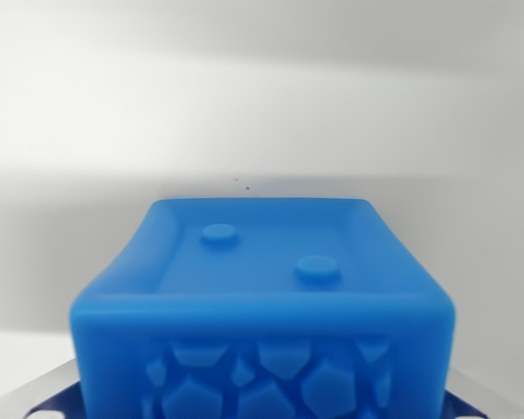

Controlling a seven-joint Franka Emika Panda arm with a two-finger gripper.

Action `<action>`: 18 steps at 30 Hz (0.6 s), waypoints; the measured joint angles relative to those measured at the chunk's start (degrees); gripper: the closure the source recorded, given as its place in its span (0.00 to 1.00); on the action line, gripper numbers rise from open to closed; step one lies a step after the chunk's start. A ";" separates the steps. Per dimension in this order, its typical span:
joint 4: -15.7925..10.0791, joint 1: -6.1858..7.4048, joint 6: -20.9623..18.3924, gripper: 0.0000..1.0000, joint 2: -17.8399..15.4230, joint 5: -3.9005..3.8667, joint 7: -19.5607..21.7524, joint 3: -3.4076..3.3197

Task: Stack cube

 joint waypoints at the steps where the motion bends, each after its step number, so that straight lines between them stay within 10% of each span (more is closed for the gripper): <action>1: -0.01 0.00 -0.03 1.00 -0.06 0.00 0.00 0.00; 18: -1.38 0.00 -2.61 1.00 -4.28 0.00 0.00 0.00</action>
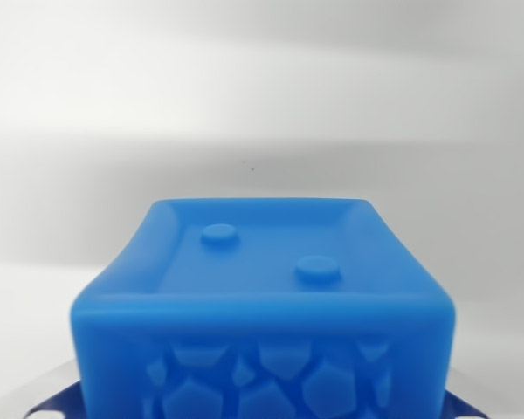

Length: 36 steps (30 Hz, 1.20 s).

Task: Stack cube

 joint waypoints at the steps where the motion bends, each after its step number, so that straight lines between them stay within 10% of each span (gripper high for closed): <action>1: -0.10 0.00 -0.22 1.00 -0.35 0.00 0.00 0.00; 36: -9.09 1.77 -2.18 1.00 -11.19 0.43 10.22 0.03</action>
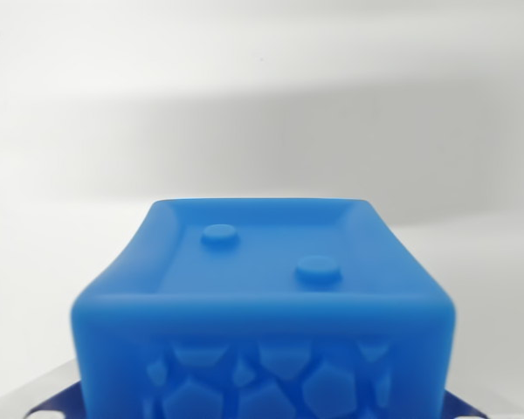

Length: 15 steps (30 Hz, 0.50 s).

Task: Stack cube

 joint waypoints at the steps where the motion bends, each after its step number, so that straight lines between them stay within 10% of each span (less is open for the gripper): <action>1: -0.31 0.07 0.00 1.00 -0.32 0.01 0.42 0.00; 15: -4.20 1.13 -0.14 1.00 -4.56 0.14 6.05 0.00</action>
